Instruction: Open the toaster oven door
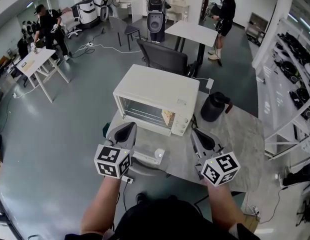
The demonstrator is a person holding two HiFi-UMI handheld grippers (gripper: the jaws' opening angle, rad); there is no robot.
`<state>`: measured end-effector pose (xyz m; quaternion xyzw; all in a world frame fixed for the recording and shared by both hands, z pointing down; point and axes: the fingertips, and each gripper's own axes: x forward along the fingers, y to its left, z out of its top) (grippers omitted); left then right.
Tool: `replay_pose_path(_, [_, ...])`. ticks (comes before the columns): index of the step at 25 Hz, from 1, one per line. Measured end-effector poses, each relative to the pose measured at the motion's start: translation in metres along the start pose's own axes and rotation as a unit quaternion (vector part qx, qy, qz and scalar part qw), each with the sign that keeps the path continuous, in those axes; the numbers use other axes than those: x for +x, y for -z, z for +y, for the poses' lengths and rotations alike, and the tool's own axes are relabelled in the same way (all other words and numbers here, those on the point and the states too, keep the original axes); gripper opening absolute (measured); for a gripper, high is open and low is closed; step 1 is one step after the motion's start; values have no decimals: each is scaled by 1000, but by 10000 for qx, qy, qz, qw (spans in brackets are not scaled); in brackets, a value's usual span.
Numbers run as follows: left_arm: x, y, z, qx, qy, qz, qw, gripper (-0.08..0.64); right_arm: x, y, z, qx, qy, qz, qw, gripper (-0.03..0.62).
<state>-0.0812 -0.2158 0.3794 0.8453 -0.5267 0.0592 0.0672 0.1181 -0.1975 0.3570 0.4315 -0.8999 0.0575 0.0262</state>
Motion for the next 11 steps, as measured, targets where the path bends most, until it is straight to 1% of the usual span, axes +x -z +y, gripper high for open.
replay_pose_path(11, [-4, 6, 3, -2, -47, 74, 10000, 9, 3, 6, 3, 82, -81, 41, 9999, -9])
